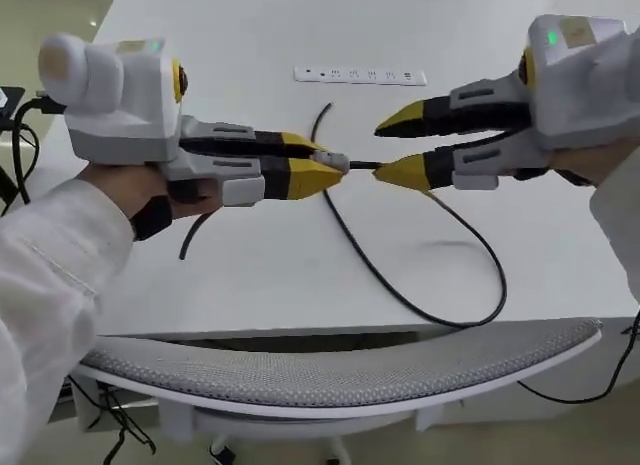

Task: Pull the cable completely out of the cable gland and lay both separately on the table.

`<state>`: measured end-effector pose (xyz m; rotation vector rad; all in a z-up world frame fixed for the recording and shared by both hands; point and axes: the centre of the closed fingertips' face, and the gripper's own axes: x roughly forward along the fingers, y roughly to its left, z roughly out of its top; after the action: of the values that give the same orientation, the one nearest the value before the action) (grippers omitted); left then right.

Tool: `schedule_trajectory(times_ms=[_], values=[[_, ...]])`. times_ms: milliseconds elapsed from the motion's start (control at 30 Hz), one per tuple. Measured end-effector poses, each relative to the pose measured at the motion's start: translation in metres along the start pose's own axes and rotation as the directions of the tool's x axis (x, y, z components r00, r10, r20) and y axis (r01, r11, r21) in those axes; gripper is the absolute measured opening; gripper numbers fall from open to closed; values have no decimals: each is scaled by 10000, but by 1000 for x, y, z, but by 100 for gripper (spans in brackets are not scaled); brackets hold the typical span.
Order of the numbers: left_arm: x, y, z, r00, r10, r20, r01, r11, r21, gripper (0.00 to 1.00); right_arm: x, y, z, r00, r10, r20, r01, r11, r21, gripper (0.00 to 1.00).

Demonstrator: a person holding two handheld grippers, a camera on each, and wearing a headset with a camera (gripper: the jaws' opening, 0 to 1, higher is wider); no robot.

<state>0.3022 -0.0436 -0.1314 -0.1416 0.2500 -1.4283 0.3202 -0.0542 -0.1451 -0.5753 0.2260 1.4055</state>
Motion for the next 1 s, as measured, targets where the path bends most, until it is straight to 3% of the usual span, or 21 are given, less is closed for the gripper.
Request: schedule_trajectory(times_ms=[67,167,300,433,533,1000], values=[[0,2,0,10000,73,37,-74,10000,55,16,8,5,-2,9982,563,-220,-570,9978,-340,26],[-1,3,0,9993,339,128,-337,9994,-107,16,15,5,-1,9972,732,-121,-735,9970,-260,24],[-3,5,-6,9990,413,-178,-412,9991,50,16,24,16,-3,9891,1464,-117,-1468,9880,-473,23],[-3,8,-7,9987,482,-168,-482,9988,-32,16,31,19,-11,9846,1716,-326,-1732,9832,-573,19],[-2,13,-7,9987,475,-179,-476,9989,-50,16,32,16,-22,9826,1826,-337,-1843,9812,-572,6],[4,30,-5,9958,907,-120,-909,9955,-255,16,29,5,-26,9812,1928,31,-1926,9808,-318,2]])
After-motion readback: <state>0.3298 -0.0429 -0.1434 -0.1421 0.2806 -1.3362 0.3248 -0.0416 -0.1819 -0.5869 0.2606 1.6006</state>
